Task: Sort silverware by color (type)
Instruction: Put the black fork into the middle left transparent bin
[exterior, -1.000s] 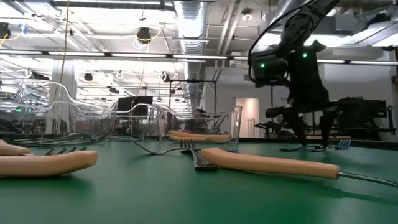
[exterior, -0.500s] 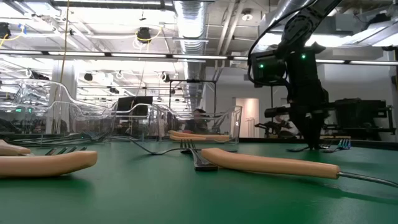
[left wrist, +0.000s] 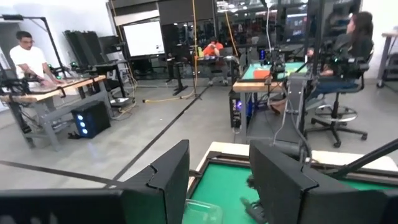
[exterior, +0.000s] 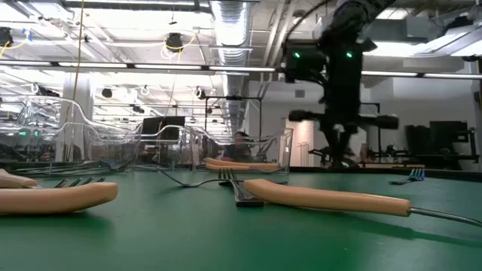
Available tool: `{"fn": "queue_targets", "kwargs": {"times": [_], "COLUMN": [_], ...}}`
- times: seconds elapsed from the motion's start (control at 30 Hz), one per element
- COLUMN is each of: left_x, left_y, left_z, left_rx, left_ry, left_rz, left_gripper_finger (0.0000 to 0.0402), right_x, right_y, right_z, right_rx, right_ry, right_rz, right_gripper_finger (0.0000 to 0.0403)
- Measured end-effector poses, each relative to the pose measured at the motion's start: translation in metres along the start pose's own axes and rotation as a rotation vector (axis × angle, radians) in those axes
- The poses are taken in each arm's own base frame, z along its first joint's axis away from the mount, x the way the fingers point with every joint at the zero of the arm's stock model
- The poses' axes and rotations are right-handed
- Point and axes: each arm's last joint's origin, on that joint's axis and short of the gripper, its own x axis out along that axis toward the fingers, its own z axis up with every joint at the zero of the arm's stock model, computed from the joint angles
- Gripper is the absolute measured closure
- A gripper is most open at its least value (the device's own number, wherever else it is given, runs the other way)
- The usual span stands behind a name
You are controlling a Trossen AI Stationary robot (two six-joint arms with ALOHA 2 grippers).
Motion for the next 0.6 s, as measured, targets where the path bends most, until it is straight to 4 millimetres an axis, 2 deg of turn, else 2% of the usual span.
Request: {"fn": "queue_targets", "kwargs": {"times": [0.17,0.27,0.47,0.6], "left_x": [-0.005,-0.01,-0.013,-0.013], "left_y": [0.0,0.0,0.001,0.002], "left_z": [0.001,0.002,0.006,0.007], "left_rx": [-0.087,-0.145,-0.291,-0.358], "left_ry": [-0.014,-0.026,-0.071,-0.088], "left_rz": [-0.016,-0.015,0.004,0.052], "left_gripper_finger": [0.0249,0.0249,0.0249,0.0249], "right_x": [-0.029,-0.048,-0.098,-0.124], "right_y": [0.032,0.049,0.083,0.101], "right_z": [-0.002,-0.009,-0.022,-0.025], "right_rx": [-0.196,-0.377,-0.747,-0.877], "right_ry": [-0.025,-0.028,-0.088,-0.151], "right_rz": [0.182,0.304,0.636,0.879], "right_gripper_finger": [0.0398,0.0399,0.04,0.04]}}
